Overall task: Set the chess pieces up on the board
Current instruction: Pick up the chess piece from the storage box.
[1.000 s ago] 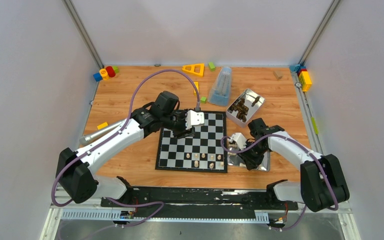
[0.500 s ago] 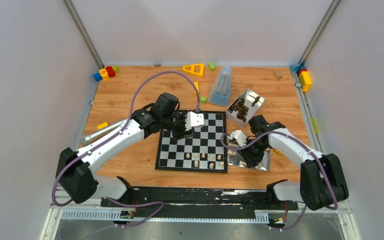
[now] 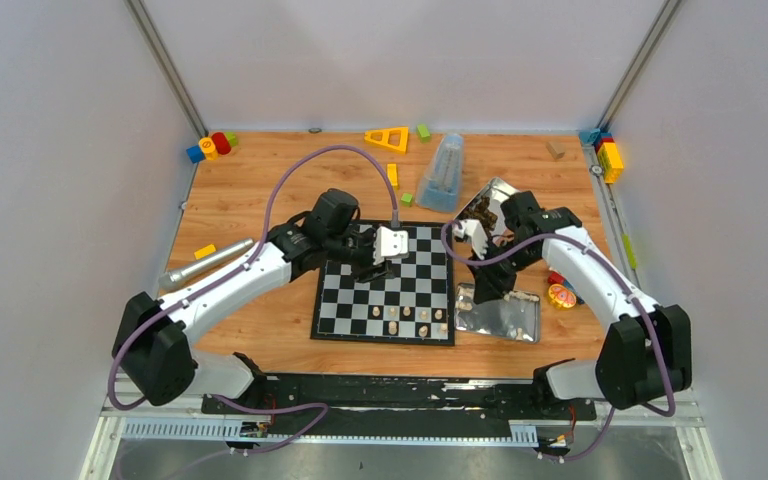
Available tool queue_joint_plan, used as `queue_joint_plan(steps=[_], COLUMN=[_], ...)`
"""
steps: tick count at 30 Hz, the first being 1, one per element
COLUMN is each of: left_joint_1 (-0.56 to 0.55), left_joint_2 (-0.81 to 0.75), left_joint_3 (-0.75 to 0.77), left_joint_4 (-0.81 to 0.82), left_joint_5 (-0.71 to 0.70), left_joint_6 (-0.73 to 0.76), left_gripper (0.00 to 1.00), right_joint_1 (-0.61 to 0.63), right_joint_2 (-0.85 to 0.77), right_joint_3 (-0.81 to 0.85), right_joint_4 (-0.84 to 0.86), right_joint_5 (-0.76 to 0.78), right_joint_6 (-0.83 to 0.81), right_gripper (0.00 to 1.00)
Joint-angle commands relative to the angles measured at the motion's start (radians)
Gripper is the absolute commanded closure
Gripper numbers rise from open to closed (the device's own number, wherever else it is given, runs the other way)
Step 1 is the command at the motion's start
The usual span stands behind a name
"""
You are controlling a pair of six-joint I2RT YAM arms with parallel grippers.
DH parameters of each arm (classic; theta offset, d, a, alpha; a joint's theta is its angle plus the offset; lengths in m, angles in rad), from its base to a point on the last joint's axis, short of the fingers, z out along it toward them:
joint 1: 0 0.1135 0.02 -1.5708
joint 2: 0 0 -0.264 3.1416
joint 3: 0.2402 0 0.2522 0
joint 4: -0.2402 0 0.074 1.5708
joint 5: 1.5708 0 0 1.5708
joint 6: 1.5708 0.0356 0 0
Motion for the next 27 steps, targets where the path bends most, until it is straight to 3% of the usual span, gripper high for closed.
queue_joint_plan(steps=[1,10,27], left_joint_1=[0.003,-0.043,-0.129], left_joint_2=[0.023,0.099,0.197], left_joint_3=[-0.007,0.039,0.109], left_joint_4=[0.164,0.287,0.334], left_joint_5=[0.185,0.238,0.172], left_joint_6=[-0.033,-0.013,-0.023], left_gripper=[0.47,0.43,0.43], right_joint_1=[-0.003,-0.002,0.001], right_joint_2=[0.07,0.166,0.181], right_joint_3=[0.137,0.258,0.236], right_joint_4=[-0.044,-0.03,-0.017], right_joint_5=[-0.25,-0.393,-0.414], right_joint_6=[0.012,0.048,0.055], right_gripper=[0.99,0.99,0.99])
